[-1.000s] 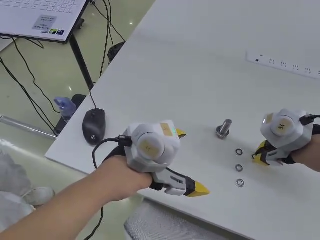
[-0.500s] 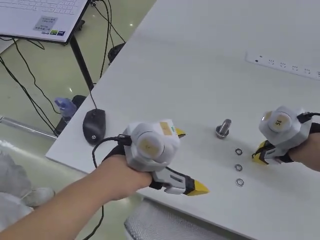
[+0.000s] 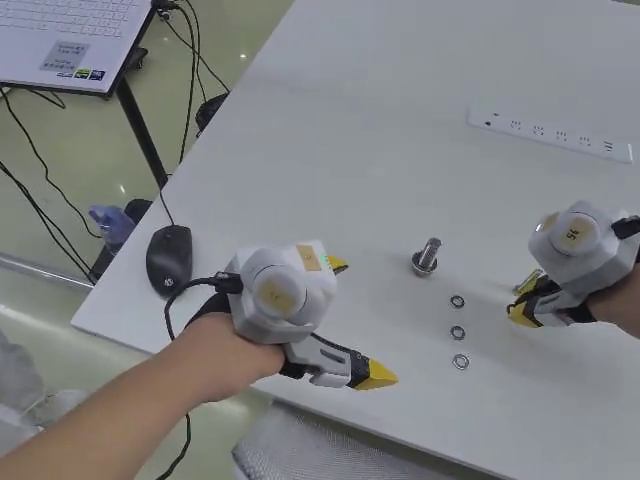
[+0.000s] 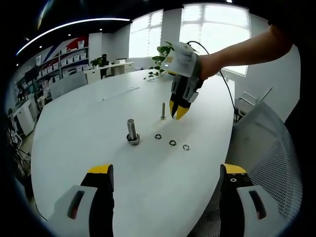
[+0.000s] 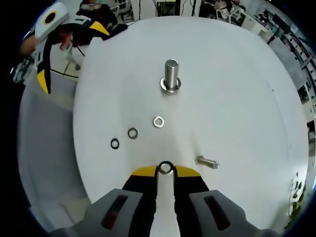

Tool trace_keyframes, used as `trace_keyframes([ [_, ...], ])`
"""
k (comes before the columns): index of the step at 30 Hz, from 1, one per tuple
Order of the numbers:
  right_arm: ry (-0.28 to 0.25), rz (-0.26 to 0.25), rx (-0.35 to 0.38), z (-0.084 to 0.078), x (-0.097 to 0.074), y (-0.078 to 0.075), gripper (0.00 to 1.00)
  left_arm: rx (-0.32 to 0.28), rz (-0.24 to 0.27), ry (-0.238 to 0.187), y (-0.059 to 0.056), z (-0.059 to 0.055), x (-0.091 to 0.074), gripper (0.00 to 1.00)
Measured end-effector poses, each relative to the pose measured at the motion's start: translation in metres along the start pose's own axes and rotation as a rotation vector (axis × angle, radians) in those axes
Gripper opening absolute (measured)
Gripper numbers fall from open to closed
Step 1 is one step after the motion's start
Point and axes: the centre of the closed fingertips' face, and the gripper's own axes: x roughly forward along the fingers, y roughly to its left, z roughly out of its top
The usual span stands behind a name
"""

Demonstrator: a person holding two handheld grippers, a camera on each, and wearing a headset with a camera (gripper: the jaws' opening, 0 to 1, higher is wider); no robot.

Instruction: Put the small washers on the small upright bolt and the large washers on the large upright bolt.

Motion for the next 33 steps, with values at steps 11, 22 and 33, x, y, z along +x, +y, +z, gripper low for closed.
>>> trace_keyframes([
  [11,0.012,0.002,0.057,-0.023,-0.019,-0.014,0.12,0.002,-0.003,-0.002,0.003,0.001,0.003,0.96],
  [22,-0.011,-0.031,0.038,-0.002,-0.029,-0.039,0.12,-0.003,-0.009,0.029,0.0,-0.007,0.004,1.0],
  [33,-0.026,-0.052,0.016,0.017,-0.028,-0.055,0.12,0.015,-0.005,0.032,0.004,-0.006,0.004,0.98],
])
